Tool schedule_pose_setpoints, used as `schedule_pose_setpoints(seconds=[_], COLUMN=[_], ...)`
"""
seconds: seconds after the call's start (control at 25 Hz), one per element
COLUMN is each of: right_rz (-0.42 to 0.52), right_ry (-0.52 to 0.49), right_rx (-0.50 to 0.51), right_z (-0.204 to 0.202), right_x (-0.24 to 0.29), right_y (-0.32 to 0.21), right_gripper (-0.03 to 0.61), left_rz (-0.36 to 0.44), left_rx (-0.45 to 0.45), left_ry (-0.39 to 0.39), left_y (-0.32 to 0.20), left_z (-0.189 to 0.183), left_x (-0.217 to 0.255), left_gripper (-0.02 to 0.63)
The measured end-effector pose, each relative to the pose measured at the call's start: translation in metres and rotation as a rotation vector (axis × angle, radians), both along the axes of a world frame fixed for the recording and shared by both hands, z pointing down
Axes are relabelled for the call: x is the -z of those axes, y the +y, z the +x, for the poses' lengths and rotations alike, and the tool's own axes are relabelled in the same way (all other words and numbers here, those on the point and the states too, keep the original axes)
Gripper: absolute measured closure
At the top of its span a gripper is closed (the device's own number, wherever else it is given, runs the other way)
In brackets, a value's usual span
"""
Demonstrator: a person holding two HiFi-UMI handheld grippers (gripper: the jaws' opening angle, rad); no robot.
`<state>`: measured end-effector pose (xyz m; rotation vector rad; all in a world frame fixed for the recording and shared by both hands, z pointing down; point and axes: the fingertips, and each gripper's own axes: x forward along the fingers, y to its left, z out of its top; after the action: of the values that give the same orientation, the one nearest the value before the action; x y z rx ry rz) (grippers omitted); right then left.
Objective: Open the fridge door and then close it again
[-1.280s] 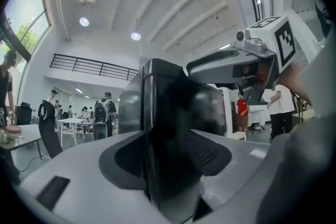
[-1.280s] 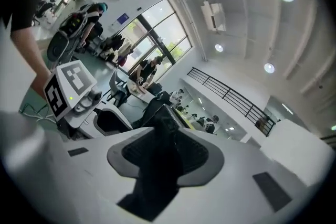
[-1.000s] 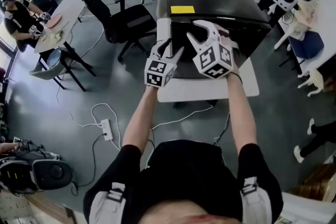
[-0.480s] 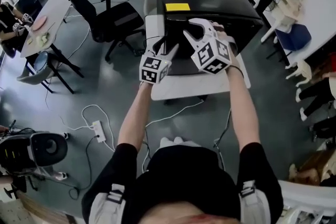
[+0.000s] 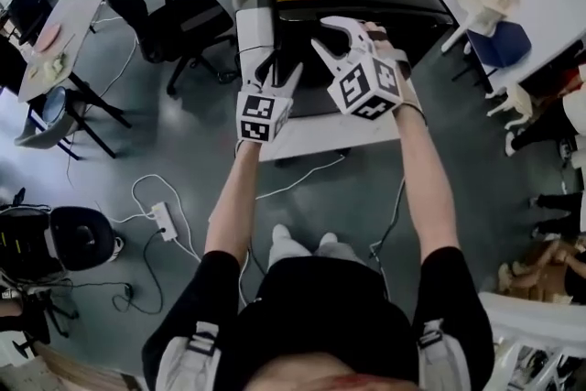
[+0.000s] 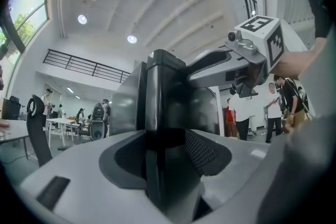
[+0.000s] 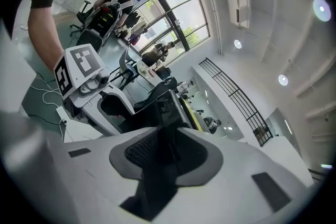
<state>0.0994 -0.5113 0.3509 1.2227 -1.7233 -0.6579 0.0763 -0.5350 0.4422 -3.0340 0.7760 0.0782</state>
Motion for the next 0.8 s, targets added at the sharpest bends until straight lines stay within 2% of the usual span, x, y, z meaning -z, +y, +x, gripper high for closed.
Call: schedule_pose_setpoints(seconds=[0.2, 0.48, 0.8], right_rz=[0.066, 0.124, 0.166], right_ry=[0.015, 0.012, 0.013], right_rx=[0.025, 0.120, 0.286], right_z=[-0.006, -0.008, 0.004], right_x=[0.002, 0.003, 0.003], right_y=[0.032, 0.083, 0.159], right_gripper=[0.480, 0.477, 0.477], left_rz=[0.038, 0.021, 0.033], left_rx=[0.034, 0.092, 0.219], left_ry=[0.052, 0.035, 0.008], left_y=[0.036, 0.094, 0.176], left_z=[-0.009, -0.014, -0.006], left_x=[0.003, 0.002, -0.003], left_gripper=[0.394, 0.396, 0.396])
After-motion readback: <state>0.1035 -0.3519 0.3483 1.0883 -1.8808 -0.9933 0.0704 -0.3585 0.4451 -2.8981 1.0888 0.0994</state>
